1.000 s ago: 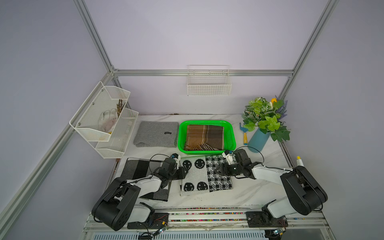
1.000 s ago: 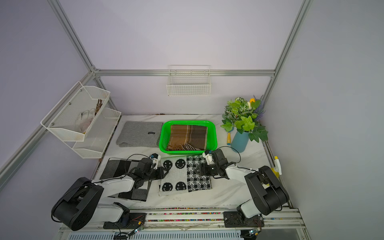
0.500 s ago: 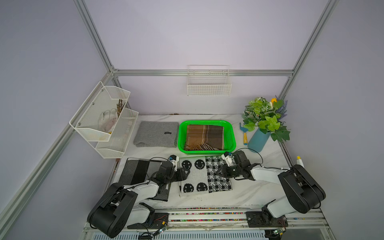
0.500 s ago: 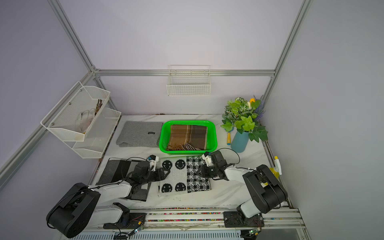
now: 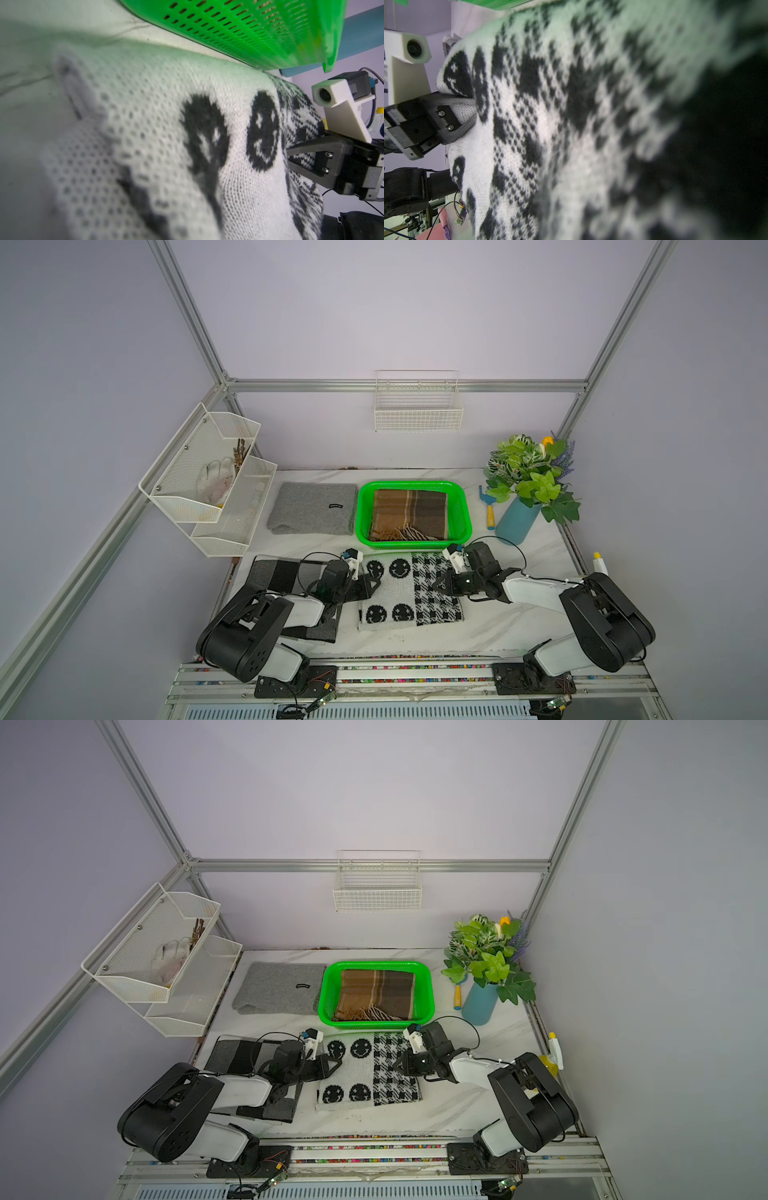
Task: Put the folded scarf in the basket
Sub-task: Place the scarf in the basket.
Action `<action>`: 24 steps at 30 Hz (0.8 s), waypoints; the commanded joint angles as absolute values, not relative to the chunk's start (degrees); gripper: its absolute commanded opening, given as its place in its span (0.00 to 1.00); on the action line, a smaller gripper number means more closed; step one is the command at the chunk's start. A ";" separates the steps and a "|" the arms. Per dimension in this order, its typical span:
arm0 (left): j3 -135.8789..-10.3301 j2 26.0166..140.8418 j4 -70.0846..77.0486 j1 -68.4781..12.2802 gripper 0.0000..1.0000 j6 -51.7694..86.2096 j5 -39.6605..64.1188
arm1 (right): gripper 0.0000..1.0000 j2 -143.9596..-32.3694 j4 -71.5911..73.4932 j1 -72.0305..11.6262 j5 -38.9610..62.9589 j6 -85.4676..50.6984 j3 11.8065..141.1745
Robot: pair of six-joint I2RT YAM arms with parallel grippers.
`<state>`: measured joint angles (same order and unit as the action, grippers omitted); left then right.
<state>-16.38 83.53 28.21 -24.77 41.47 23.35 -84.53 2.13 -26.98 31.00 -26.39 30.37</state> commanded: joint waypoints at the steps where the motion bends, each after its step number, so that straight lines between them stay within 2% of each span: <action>1: -14.76 81.63 20.58 -26.04 0.00 41.57 24.79 | 0.00 -80.33 0.98 -28.52 29.72 -26.76 28.89; 8: -18.86 61.10 6.41 -28.80 0.00 43.27 21.80 | 0.00 -65.78 -7.19 -30.13 28.16 -28.12 31.90; 14: -29.07 46.42 -5.06 -30.62 0.00 44.92 17.74 | 0.00 -59.91 -15.25 -31.36 27.13 -28.33 40.34; 18: -39.07 46.91 -10.18 -30.98 0.00 42.78 15.34 | 0.00 -59.52 -17.92 -31.65 25.61 -27.89 46.79; 24: -53.67 59.37 -9.00 -30.39 0.00 37.95 9.22 | 0.00 -68.27 -21.44 -31.55 21.37 -25.23 62.70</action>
